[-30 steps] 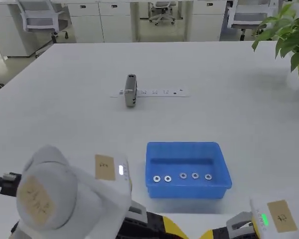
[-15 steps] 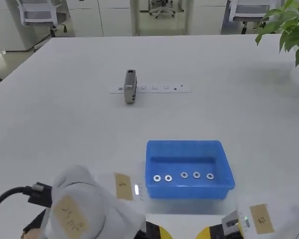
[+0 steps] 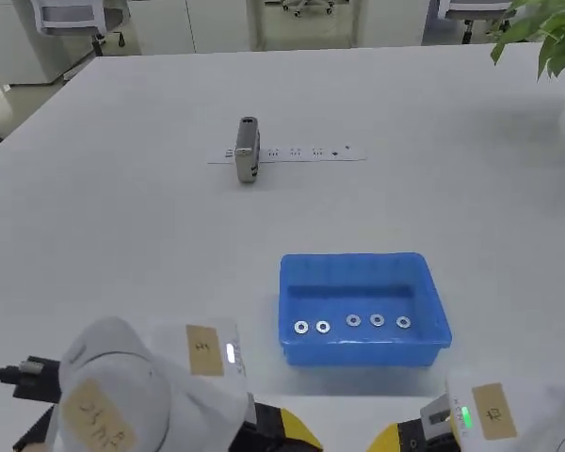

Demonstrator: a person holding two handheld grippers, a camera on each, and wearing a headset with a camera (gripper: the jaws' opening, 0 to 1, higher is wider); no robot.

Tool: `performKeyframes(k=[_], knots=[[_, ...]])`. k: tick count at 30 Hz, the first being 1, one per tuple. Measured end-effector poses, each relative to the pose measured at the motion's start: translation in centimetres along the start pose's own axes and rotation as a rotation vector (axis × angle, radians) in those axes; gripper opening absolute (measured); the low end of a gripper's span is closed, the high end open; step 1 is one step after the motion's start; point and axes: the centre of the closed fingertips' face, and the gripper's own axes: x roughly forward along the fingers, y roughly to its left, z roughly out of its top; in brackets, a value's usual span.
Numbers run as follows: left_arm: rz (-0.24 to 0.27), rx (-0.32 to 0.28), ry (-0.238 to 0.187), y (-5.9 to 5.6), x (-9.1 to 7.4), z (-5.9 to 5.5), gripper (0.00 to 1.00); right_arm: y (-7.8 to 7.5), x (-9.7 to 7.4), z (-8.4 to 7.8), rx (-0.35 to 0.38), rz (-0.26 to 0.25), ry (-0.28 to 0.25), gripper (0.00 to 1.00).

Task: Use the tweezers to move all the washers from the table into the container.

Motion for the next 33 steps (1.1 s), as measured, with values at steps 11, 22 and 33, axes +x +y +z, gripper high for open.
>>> performKeyframes(k=[11,22,33], knots=[[-0.014,0.101,0.115,0.2,1.8,-1.6,0.0,0.2,0.3,0.0,-0.004,0.01,-0.01,0.03],[-0.039,0.144,0.215,0.6,3.3,-3.8,0.0,0.2,0.6,-0.5,0.145,0.003,-0.039,0.08],[-0.035,0.177,0.322,1.1,4.3,-5.9,0.0,-0.4,-5.2,0.7,0.289,-0.153,-0.198,0.32]])
